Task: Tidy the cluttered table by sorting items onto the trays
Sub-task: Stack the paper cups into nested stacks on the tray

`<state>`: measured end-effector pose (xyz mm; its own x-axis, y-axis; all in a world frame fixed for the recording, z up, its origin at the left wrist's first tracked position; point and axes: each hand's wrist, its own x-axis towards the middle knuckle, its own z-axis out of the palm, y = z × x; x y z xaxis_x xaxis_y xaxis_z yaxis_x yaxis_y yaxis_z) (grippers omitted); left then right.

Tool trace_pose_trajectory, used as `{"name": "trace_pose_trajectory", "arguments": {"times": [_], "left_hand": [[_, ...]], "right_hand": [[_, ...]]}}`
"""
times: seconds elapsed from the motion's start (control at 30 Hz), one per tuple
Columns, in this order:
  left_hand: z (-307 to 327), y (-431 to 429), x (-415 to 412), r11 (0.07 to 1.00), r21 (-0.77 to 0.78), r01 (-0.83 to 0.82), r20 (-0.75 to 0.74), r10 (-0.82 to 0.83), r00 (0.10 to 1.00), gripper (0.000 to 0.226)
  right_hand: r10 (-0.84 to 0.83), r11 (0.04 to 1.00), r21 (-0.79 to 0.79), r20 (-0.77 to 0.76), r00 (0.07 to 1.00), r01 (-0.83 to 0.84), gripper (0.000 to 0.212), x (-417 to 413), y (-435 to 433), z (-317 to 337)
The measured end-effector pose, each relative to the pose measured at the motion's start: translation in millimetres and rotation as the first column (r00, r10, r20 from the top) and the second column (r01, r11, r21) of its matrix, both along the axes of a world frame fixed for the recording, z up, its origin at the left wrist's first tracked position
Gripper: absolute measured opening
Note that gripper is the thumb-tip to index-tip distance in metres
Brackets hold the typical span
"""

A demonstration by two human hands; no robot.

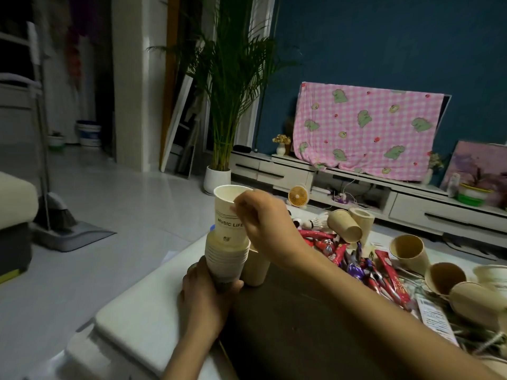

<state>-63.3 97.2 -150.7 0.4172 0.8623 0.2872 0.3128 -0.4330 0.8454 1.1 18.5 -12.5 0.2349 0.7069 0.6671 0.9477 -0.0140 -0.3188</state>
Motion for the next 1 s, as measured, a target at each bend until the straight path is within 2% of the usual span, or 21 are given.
{"name": "trace_pose_trajectory", "arguments": {"times": [0.07, 0.13, 0.2, 0.27, 0.37, 0.47, 0.53, 0.6, 0.67, 0.73, 0.8, 0.83, 0.9, 0.97, 1.0], "left_hand": [[-0.7, -0.3, 0.6, 1.000, 0.010, -0.004, -0.002, 0.004, 1.000, 0.062], [-2.1, -2.1, 0.2, 1.000, 0.022, -0.019, 0.020, 0.019, 1.000, 0.063], [-3.9, -2.9, -1.0, 0.999, 0.033, -0.028, 0.036, 0.027, 0.999, 0.063], [-5.6, -3.7, -1.4, 0.999, 0.034, -0.023, 0.040, 0.022, 0.999, 0.064], [-7.2, -2.7, -0.3, 0.999, 0.046, -0.021, 0.047, 0.019, 0.999, 0.072], [-2.6, -6.1, -2.6, 1.000, 0.017, -0.025, 0.016, 0.025, 1.000, 0.109], [4.3, -16.4, -8.5, 0.997, 0.017, -0.076, 0.060, 0.075, 0.995, 0.122], [11.4, -31.9, -18.5, 0.983, 0.084, -0.163, 0.236, 0.140, 0.962, 0.103], [21.2, -46.4, -32.2, 0.924, 0.233, -0.304, 0.438, 0.179, 0.881, 0.075], [36.8, -64.8, -36.4, 0.869, 0.339, -0.361, 0.547, 0.131, 0.827, 0.054], [55.1, -92.8, -27.8, 0.913, 0.348, -0.211, 0.527, -0.005, 0.850, 0.031], [63.2, -104.0, -22.0, 0.931, 0.356, -0.083, 0.451, -0.094, 0.888, 0.020], [69.0, -136.0, -3.6, 0.912, 0.343, 0.223, 0.190, -0.300, 0.935, 0.016], [64.0, -159.7, 11.5, 0.853, 0.266, 0.450, 0.004, -0.467, 0.884, 0.022], [60.9, -170.3, 17.2, 0.823, 0.214, 0.526, -0.057, -0.527, 0.848, 0.024]], "right_hand": [[-0.009, 0.999, -0.044, -0.018, 1.000, 0.008, 0.014, 3.0, 4.2, -5.4], [-0.009, 0.969, -0.248, -0.037, 0.999, 0.000, 0.017, 5.1, 7.1, -16.1], [-0.018, 0.891, -0.453, -0.011, 1.000, 0.011, 0.019, 5.0, 7.6, -28.5], [-0.028, 0.852, -0.521, 0.051, 0.998, 0.050, 0.024, 5.9, 5.7, -33.7], [-0.023, 0.853, -0.520, 0.049, 0.999, 0.045, 0.032, 9.1, 1.4, -34.0], [-0.043, 0.924, -0.382, -0.032, 0.999, 0.028, 0.037, 13.1, -14.6, -25.6], [-0.049, 0.948, -0.319, -0.114, 0.992, 0.010, 0.033, 19.7, -33.8, -18.7], [-0.087, 0.945, -0.327, -0.204, 0.975, 0.016, 0.030, 29.0, -62.7, -12.5], [-0.156, 0.931, -0.362, -0.291, 0.944, 0.042, 0.027, 39.6, -91.8, -6.5], [-0.250, 0.906, -0.411, -0.331, 0.910, 0.100, 0.022, 52.2, -128.8, 0.7], [-0.360, 0.855, -0.487, -0.309, 0.880, 0.179, 0.019, 63.9, -172.6, 8.4], [-0.403, 0.825, -0.527, -0.291, 0.868, 0.206, 0.020, 69.4, -189.0, 10.8], [-0.501, 0.736, -0.614, -0.211, 0.840, 0.284, 0.022, 76.8, -232.9, 12.5], [-0.576, 0.625, -0.693, -0.100, 0.812, 0.358, 0.027, 79.9, -266.7, 10.3], [-0.602, 0.595, -0.715, -0.096, 0.792, 0.366, 0.031, 79.3, -282.1, 8.2]]}}
